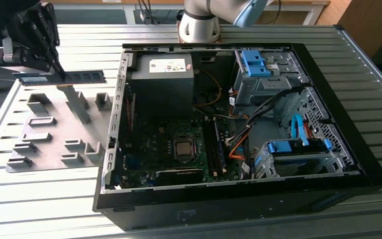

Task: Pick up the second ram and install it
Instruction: 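Pick up the second ram and move it above second insertion slot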

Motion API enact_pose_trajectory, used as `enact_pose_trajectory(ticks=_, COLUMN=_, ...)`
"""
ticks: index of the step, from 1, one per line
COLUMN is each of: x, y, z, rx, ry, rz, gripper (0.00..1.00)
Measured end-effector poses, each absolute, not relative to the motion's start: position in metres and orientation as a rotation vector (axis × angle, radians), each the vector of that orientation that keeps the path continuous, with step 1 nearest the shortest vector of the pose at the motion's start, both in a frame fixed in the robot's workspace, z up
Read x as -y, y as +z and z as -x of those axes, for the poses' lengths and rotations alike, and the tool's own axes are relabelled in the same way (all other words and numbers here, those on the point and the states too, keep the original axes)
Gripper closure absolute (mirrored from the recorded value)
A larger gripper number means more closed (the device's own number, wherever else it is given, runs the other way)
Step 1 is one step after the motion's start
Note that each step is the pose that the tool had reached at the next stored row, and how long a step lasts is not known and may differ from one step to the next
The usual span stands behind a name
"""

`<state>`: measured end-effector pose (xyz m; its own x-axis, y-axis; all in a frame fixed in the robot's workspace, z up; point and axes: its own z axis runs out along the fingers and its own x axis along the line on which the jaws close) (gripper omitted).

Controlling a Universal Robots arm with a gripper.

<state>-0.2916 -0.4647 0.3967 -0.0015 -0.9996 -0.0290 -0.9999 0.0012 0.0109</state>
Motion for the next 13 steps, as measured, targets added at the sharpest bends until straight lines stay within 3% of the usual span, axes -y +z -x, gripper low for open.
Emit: enact_pose_trajectory(ticks=13, x=0.465, y=0.397, z=0.276, rx=-2.214, ry=0.044, rz=2.211, gripper=0.86)
